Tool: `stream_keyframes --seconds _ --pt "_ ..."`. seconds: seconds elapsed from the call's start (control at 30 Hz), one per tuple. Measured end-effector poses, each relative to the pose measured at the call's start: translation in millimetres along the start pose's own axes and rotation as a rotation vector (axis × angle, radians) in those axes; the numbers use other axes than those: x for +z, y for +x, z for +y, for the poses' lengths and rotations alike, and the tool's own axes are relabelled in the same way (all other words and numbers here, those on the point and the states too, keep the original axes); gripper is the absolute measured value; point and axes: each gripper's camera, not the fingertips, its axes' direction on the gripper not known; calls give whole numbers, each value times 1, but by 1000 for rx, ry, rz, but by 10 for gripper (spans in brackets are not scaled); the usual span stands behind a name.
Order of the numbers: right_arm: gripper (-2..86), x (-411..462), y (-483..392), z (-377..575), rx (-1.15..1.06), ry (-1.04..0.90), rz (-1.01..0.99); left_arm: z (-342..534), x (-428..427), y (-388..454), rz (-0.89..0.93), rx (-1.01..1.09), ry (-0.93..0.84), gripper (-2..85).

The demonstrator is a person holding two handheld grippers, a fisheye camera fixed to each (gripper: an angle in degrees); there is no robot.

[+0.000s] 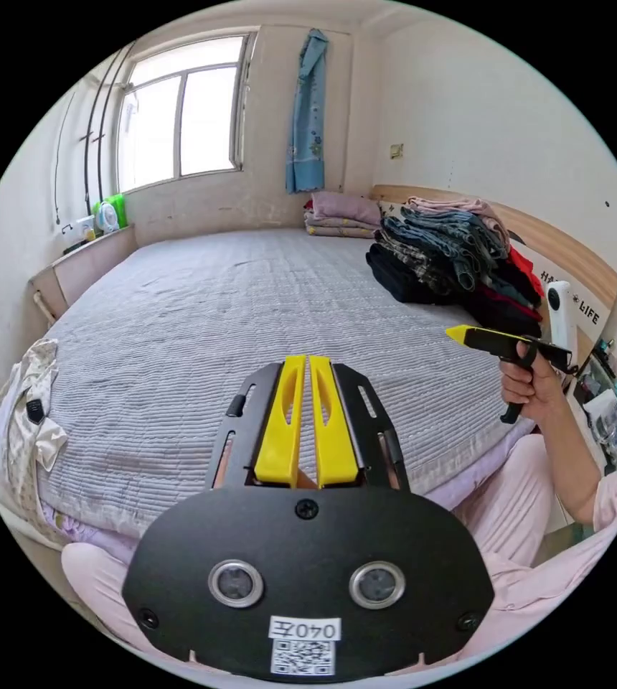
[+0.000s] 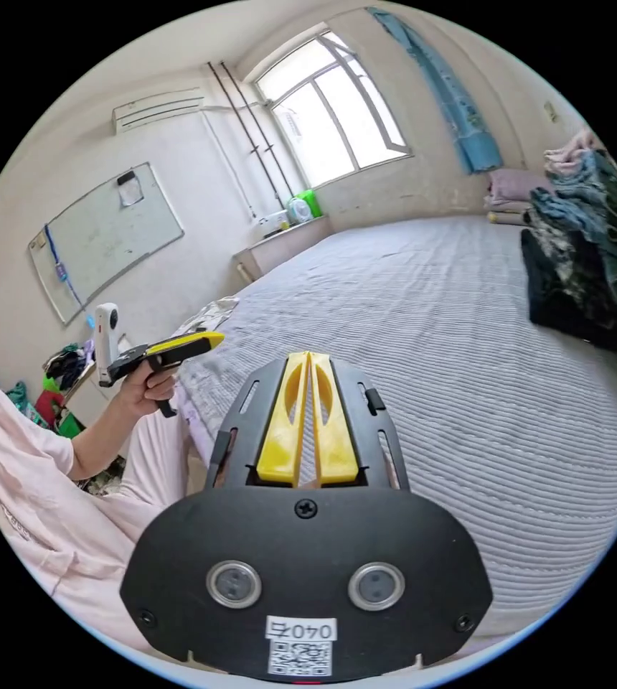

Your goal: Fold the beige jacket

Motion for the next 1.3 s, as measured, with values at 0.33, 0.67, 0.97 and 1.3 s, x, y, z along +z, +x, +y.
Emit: stream_keyframes --seconds 0.33,0.67,0.97,1.3 --pt "-9 99 -119 -4 -98 -134 -103 69 -83 -225 -314 -255 128 64" --pt "-10 163 -143 -5 -96 -294 -112 171 -50 -402 -826 -308 -242 106" --pt "-9 185 -147 -10 -98 -318 -95 163 -47 -478 -828 -403 -314 -2" --pt "-9 170 -135 -7 -109 -289 -67 132 -123 -540 -483 -499 -107 -8"
